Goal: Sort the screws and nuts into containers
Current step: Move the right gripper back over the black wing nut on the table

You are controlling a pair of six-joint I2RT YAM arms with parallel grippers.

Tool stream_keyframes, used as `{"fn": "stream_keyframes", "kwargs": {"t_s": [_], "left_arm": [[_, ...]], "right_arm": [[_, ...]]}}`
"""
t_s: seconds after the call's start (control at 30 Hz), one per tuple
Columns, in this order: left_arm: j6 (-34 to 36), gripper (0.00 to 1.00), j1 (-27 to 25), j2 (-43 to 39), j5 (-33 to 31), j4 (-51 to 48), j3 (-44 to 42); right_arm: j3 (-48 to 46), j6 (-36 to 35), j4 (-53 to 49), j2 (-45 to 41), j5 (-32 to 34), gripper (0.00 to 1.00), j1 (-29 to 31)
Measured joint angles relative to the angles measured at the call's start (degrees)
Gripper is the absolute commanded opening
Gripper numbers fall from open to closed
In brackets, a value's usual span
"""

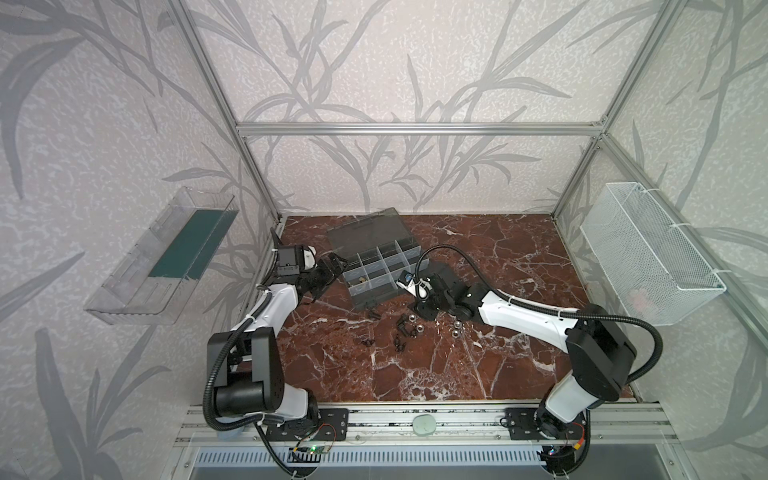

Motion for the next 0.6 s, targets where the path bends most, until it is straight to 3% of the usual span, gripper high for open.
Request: {"fn": "stream_keyframes", "kwargs": {"t_s": [0.6], "left_arm": [[-0.1,1.00,-0.4,1.2,1.7,0.0,0.5]], "right_arm": [[-1.7,-2.9,3.4,2.3,-14.0,0.65,3.8]]}}
